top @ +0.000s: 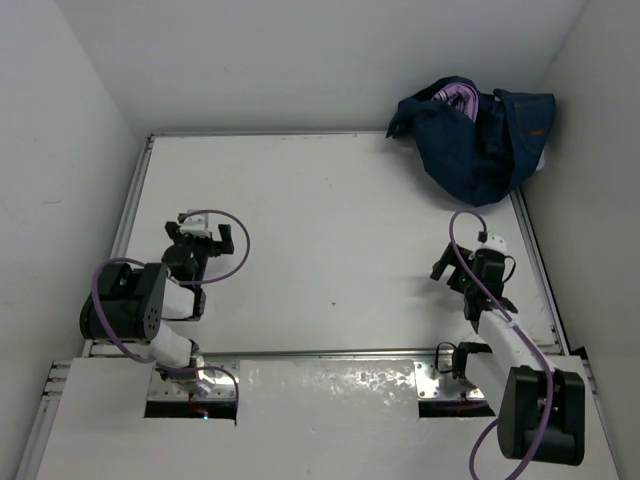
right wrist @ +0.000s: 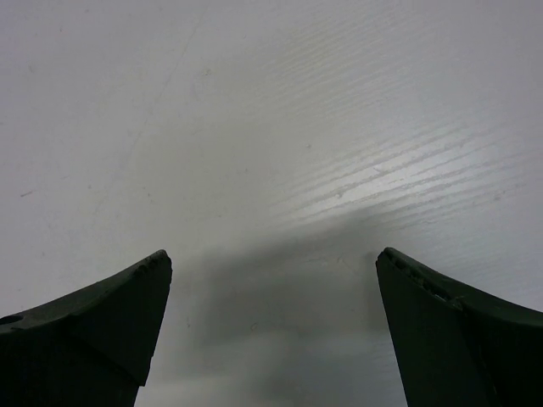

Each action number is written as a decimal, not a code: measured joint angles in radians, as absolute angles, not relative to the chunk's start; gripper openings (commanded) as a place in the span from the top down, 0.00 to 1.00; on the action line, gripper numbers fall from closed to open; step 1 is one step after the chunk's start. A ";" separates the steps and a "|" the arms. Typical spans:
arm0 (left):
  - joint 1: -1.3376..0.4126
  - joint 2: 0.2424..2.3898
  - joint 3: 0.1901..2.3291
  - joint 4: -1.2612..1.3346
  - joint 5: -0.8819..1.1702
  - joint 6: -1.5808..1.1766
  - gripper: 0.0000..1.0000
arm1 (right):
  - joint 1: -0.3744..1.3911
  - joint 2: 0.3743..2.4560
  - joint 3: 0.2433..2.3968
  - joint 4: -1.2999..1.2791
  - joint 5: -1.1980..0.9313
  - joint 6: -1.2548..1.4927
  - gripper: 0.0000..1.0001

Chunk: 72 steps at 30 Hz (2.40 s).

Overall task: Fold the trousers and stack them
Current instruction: Grab the trousers from the pile

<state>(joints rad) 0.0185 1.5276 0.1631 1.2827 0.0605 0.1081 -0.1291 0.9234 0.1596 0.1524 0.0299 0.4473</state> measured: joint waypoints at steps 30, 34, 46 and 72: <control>0.027 1.576 1.159 0.113 0.169 0.468 0.00 | -0.269 2.051 1.740 -0.192 0.319 0.356 0.01; 0.025 1.609 1.165 0.010 0.142 0.489 0.00 | -0.268 2.222 1.935 -0.198 0.382 0.309 0.01; -0.048 1.737 1.284 -0.066 0.134 0.474 0.00 | -0.253 2.329 2.017 -0.136 0.354 0.240 0.85; -0.060 1.522 1.084 -0.043 0.100 0.433 0.00 | -0.202 1.861 1.955 0.032 0.328 0.281 1.00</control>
<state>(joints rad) -0.0601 1.5223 1.0836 -0.0433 0.0998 0.4328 -0.2020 1.8606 1.9553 0.0319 0.3279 0.2806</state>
